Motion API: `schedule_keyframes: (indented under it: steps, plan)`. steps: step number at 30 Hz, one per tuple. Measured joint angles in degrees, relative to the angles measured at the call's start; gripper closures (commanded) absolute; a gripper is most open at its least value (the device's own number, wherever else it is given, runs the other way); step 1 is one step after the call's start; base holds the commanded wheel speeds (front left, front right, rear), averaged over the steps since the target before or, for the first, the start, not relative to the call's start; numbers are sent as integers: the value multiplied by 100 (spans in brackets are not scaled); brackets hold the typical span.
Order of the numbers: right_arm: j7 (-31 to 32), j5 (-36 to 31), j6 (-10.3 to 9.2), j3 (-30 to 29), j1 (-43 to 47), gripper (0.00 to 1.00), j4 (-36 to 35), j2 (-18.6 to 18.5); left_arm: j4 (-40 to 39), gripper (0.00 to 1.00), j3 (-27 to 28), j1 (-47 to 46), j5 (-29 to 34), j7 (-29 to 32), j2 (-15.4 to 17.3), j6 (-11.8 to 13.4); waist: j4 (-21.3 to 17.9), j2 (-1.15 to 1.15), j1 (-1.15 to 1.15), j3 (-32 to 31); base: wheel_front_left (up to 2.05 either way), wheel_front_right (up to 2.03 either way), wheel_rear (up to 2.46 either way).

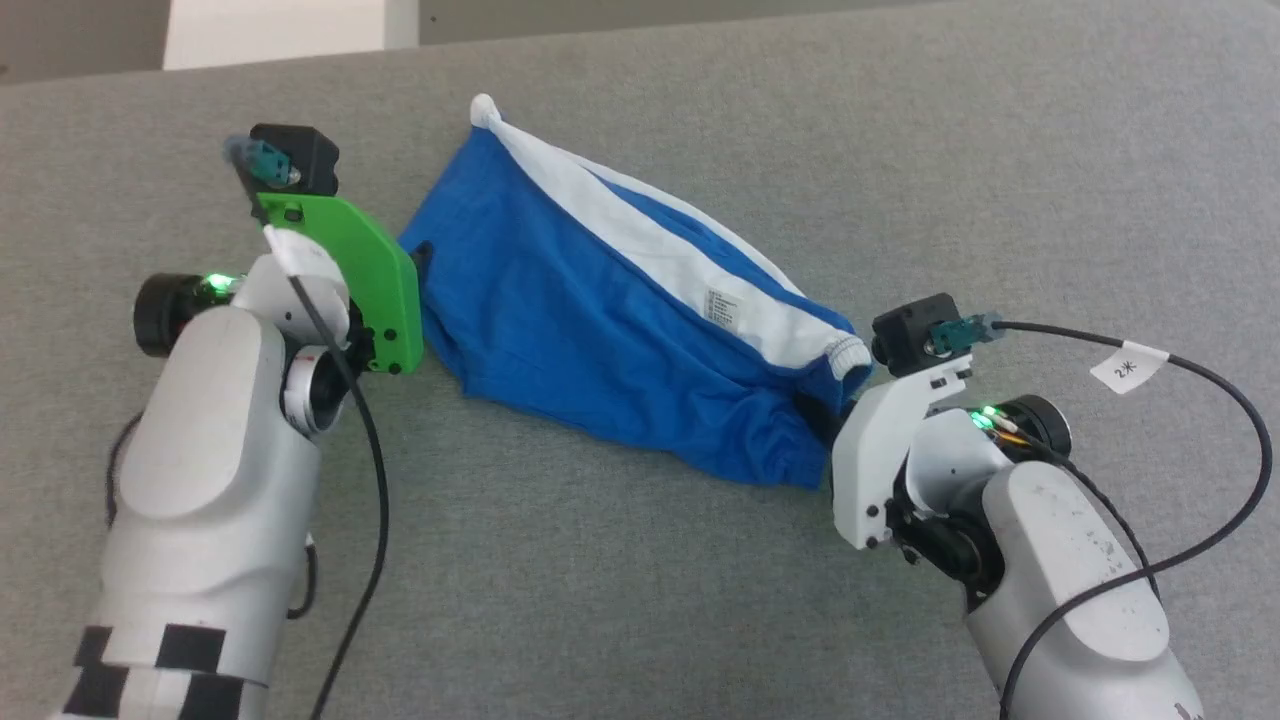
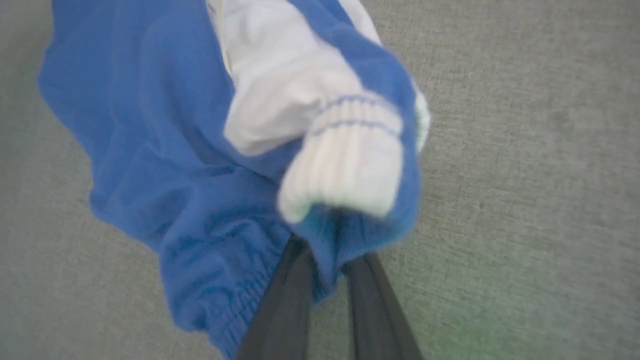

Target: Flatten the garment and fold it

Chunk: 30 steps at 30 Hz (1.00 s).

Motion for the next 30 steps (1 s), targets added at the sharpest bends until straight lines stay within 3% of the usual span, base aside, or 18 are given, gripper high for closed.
schedule_keyframes:
  steps: [6,7,8,9,13,23,28,30]
  plan:
    - [-16,29,3,105,-68,100,-108,13,517,0,-279,-153,180,722,245,21,-171,0,0,201,0,0,0]
    - [-32,31,3,109,-71,100,-115,22,553,5,-275,-183,155,880,252,-15,-200,0,0,222,0,0,0]
    - [-59,33,4,111,-71,100,-116,32,567,65,-275,-210,90,1029,248,-62,-226,0,0,238,0,0,0]
    - [-60,33,4,110,-71,100,-118,42,565,100,-258,-224,15,1134,237,-84,-243,0,0,249,0,0,0]
    - [-71,32,4,92,-72,100,-112,71,500,100,-202,-227,-245,1357,196,-171,-263,0,0,249,0,0,0]
    - [65,36,2,-20,-73,100,21,23,378,100,444,-62,-839,639,116,-136,-100,0,0,-5,0,0,0]
    - [625,241,1,-263,-73,100,47,18,-84,100,664,350,-1165,345,138,-227,53,0,0,-243,0,0,0]
    - [1301,13,1,-541,-94,100,-53,-44,-684,100,688,969,-1436,216,42,-282,242,0,0,-394,0,0,0]
